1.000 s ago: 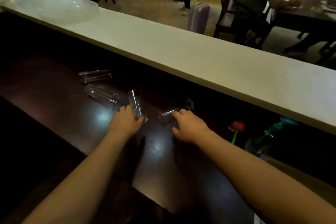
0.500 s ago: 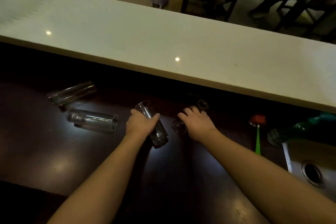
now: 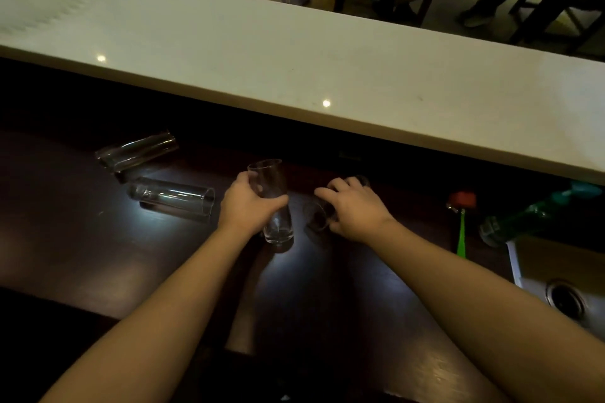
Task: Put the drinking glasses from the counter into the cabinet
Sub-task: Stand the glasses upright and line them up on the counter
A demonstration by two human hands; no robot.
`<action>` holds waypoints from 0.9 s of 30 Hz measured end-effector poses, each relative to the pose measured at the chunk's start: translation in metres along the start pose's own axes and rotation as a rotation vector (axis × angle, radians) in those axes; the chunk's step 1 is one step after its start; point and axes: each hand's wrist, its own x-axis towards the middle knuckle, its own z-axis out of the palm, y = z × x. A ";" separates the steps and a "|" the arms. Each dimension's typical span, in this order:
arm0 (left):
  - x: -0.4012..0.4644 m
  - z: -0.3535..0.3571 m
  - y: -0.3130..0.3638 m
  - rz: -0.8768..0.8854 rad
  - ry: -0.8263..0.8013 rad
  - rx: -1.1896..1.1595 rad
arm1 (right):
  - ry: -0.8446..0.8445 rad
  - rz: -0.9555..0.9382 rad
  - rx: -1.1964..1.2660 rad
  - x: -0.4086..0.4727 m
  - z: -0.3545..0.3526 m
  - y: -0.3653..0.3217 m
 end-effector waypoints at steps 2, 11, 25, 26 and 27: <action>-0.007 -0.006 0.000 0.047 0.034 -0.009 | 0.061 0.015 0.116 -0.008 -0.002 0.001; -0.029 -0.007 0.007 0.198 0.069 -0.080 | 0.301 0.079 0.667 -0.032 0.003 0.011; -0.002 0.013 0.009 0.324 -0.121 -0.154 | 0.486 0.406 1.181 -0.010 0.020 0.007; -0.001 0.014 0.009 0.333 -0.129 -0.161 | 0.493 0.420 1.199 -0.009 0.022 0.006; 0.000 0.015 0.008 0.343 -0.137 -0.164 | 0.503 0.431 1.213 -0.009 0.024 0.005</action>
